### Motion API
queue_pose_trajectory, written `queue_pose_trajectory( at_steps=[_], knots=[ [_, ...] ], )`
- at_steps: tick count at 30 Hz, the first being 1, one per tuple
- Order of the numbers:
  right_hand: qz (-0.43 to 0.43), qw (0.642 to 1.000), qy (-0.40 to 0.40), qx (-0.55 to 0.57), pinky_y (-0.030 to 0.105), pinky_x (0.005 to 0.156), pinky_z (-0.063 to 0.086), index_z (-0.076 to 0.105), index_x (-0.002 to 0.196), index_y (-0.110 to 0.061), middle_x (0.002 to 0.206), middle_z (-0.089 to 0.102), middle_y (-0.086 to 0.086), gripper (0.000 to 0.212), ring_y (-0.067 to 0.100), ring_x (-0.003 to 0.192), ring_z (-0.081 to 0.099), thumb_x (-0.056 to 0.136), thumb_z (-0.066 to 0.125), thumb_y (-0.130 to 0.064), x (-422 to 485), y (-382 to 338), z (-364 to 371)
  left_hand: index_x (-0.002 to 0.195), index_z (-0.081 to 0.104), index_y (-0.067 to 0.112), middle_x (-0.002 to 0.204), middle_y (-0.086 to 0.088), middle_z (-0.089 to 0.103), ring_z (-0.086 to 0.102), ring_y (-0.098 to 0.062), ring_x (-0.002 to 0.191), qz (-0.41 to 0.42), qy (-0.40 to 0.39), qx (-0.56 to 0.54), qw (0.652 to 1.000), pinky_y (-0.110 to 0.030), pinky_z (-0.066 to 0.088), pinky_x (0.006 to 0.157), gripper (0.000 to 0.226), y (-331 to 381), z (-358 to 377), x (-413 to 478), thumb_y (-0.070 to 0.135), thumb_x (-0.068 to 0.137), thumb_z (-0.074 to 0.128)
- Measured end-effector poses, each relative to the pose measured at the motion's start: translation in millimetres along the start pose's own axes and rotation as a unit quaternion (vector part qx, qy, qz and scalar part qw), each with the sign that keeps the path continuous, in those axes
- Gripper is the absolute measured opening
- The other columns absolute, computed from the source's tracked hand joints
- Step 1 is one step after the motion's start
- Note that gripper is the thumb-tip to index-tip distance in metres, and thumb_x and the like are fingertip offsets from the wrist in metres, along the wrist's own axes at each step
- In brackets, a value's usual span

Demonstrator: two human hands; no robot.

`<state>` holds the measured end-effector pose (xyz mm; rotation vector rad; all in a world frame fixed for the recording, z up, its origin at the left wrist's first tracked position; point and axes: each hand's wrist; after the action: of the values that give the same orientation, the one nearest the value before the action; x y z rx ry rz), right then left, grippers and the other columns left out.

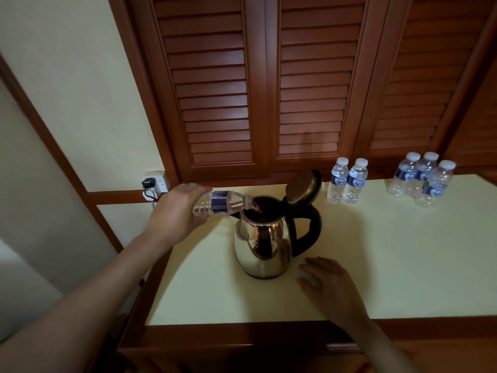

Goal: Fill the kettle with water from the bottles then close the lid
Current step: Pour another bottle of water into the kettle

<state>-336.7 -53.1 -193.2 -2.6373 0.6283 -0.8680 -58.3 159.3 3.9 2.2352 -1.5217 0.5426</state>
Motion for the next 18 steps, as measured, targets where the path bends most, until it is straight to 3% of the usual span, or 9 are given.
queue_pose_trajectory(
  at_steps=[8, 18],
  knots=[
    [0.002, 1.000, 0.001, -0.004, 0.038, 0.094, 0.052, 0.074, 0.108, -0.026, 0.118, 0.070, -0.004, 0.034, 0.020, 0.114, 0.059, 0.086, 0.059, -0.047, -0.4, 1.8, 3.0, 0.126, 0.067, 0.014, 0.116, -0.006, 0.070, 0.065, -0.028, 0.105, 0.007, -0.001, 0.008, 1.000, -0.038, 0.053, 0.082, 0.058, 0.7, -2.9, 4.0, 0.014, 0.072, 0.087],
    [0.004, 1.000, 0.009, -0.007, 0.036, 0.092, 0.052, 0.075, 0.107, -0.027, 0.116, 0.071, -0.005, 0.034, 0.019, 0.110, 0.060, 0.085, 0.059, -0.048, -0.2, 0.4, 2.1, 0.126, 0.067, 0.012, 0.118, -0.007, 0.070, 0.065, -0.031, 0.107, 0.008, -0.002, 0.009, 1.000, -0.038, 0.052, 0.086, 0.062, -0.4, -4.4, 7.8, 0.011, 0.068, 0.088]
  ],
)
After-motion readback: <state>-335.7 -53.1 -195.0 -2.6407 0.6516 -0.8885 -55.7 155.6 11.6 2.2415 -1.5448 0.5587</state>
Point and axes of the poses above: each hand's wrist, its own x-axis towards the middle knuckle, its own z-axis out of the palm, y = z × x
